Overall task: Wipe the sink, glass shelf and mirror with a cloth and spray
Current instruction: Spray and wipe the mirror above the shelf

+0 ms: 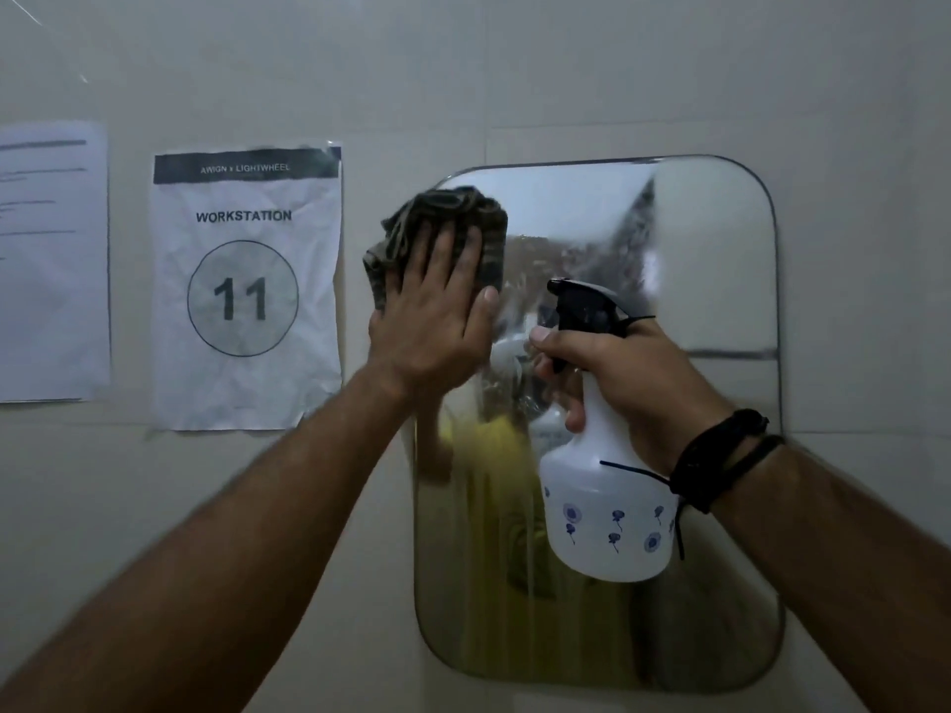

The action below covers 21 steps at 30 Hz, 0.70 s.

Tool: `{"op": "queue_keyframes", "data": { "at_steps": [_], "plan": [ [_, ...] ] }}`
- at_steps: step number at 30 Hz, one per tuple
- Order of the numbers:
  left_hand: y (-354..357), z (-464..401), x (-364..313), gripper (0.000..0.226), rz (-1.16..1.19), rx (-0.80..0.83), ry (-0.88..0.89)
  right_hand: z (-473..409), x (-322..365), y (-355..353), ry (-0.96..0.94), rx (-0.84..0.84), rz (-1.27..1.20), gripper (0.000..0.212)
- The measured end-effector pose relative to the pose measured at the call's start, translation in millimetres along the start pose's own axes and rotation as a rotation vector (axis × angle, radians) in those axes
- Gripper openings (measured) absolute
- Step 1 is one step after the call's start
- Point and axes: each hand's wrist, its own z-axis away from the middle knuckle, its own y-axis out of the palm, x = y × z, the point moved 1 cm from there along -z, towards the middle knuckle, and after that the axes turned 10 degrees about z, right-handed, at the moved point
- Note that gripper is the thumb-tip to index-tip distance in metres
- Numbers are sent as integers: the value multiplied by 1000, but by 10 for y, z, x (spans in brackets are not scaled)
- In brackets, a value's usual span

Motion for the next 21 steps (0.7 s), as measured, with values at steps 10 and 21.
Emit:
{"op": "queue_keyframes", "data": {
  "at_steps": [10, 21],
  "plan": [
    [-110, -356, 3, 64, 17, -25, -25, 185, -127, -36, 50, -17, -18, 26],
    [169, 773, 79, 69, 11, 35, -30, 378, -289, -72, 72, -23, 12, 31]
  ]
}}
